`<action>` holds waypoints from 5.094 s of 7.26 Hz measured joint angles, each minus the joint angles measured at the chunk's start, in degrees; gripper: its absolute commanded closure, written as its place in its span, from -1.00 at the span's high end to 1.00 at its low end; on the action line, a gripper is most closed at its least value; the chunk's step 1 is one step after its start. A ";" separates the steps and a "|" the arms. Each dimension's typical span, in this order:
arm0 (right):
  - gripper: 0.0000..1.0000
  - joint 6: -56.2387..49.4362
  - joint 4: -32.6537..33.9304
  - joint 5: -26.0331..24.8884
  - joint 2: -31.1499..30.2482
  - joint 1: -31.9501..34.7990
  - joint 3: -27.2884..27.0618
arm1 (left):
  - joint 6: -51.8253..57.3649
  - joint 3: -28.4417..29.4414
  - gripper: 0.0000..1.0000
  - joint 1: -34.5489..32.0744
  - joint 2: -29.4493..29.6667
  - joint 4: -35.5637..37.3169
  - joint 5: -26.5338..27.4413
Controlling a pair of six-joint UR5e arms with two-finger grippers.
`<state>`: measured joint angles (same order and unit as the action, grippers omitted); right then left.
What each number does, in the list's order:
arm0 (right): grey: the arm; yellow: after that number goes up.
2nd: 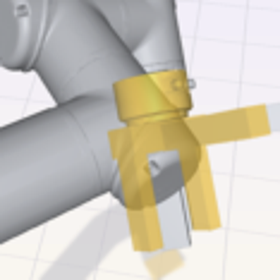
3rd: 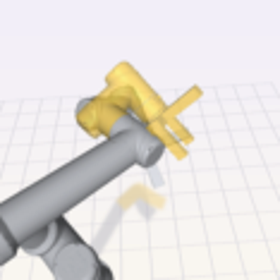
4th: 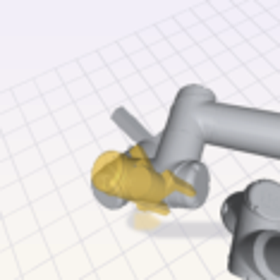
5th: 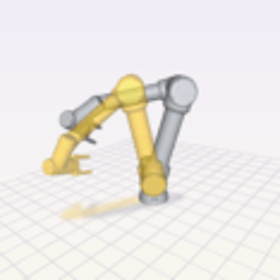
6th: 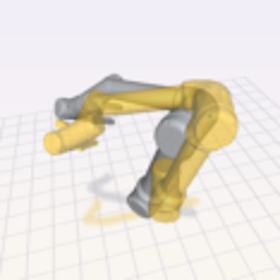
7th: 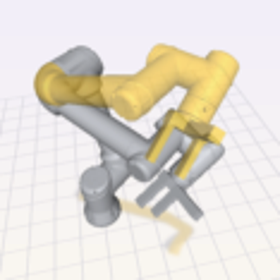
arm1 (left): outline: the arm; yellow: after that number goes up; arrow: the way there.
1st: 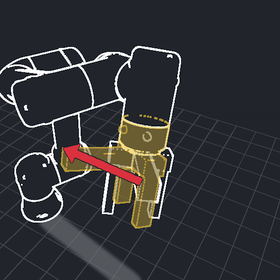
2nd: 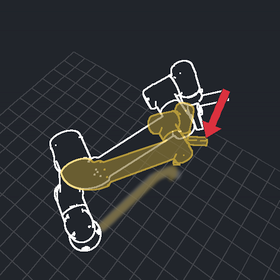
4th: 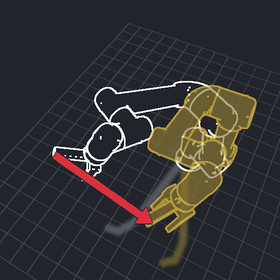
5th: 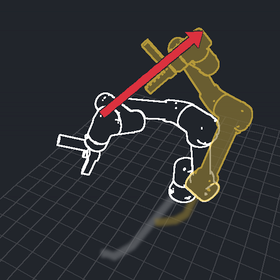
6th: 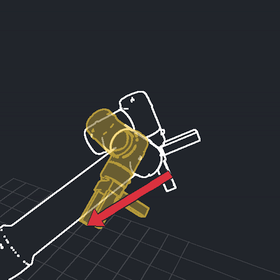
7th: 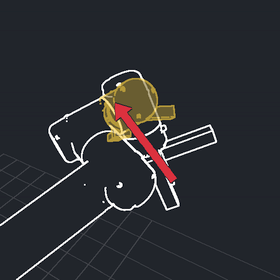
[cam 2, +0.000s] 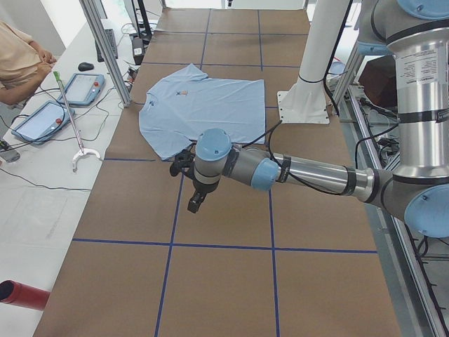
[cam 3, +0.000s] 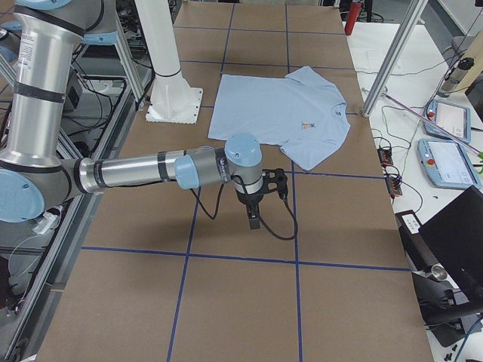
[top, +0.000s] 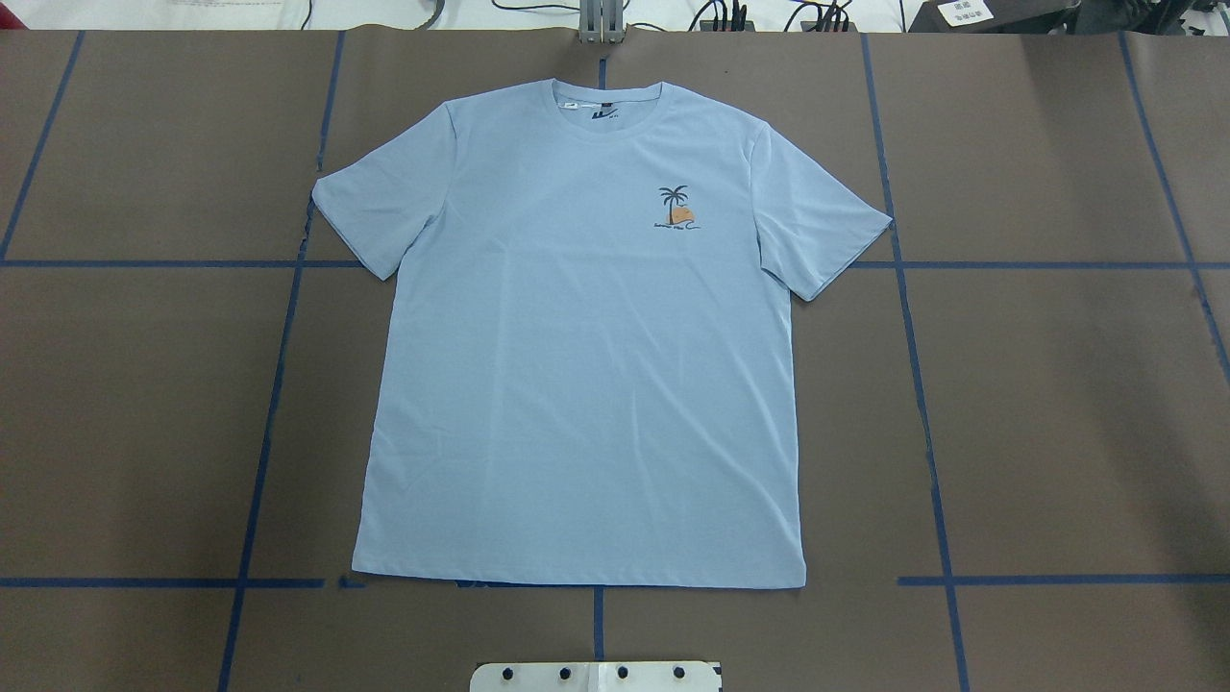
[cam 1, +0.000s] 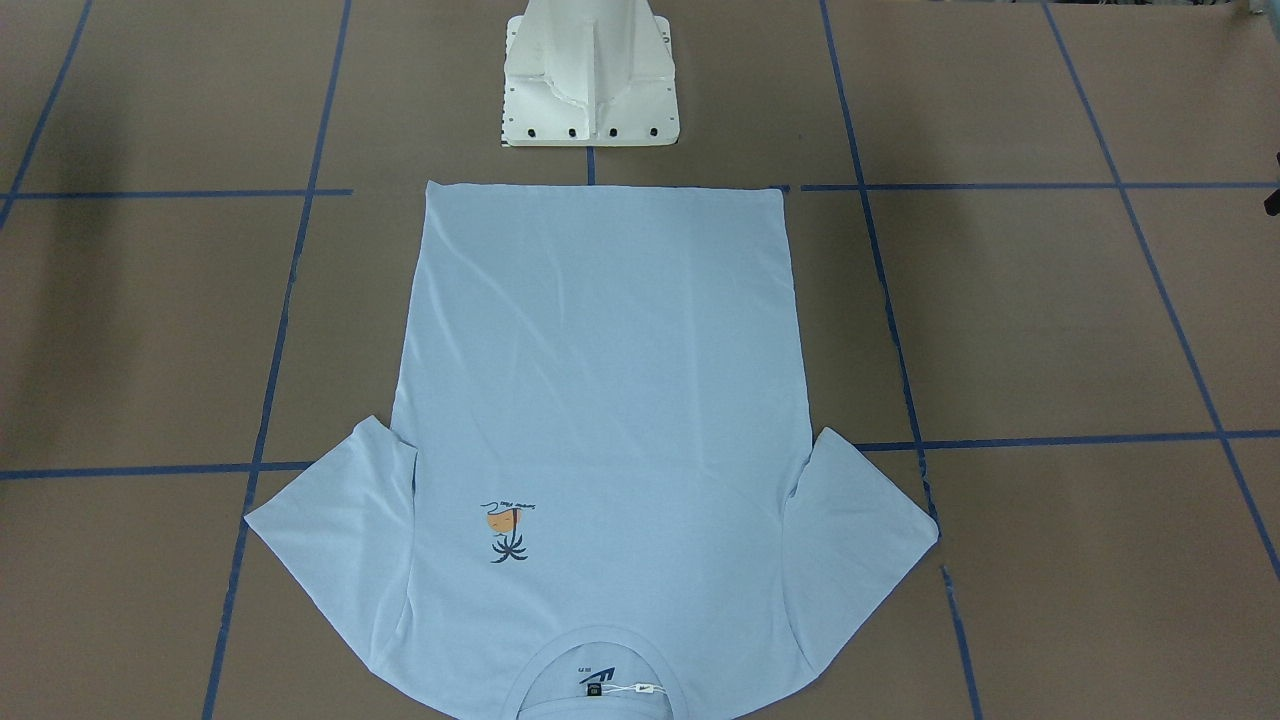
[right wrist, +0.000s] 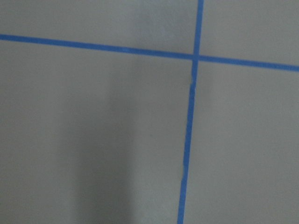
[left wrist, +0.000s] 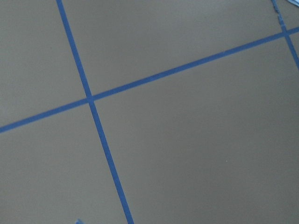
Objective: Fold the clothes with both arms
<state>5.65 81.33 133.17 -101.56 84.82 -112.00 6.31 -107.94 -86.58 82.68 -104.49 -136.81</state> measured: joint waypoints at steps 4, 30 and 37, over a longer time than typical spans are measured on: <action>1.00 2.43 -5.82 -0.72 11.26 -0.01 9.24 | -0.04 6.82 1.00 -0.03 8.08 -13.84 1.85; -0.16 49.11 -26.47 -29.29 36.81 -35.66 36.71 | 0.20 7.51 1.00 -0.17 8.11 -17.66 1.46; -1.00 48.83 -25.93 -29.68 37.57 -35.75 35.79 | 0.08 7.42 1.00 -0.17 8.11 -17.66 1.47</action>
<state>54.48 55.40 103.49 -63.99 49.08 -76.21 6.38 -100.52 -86.75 90.79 -122.15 -135.34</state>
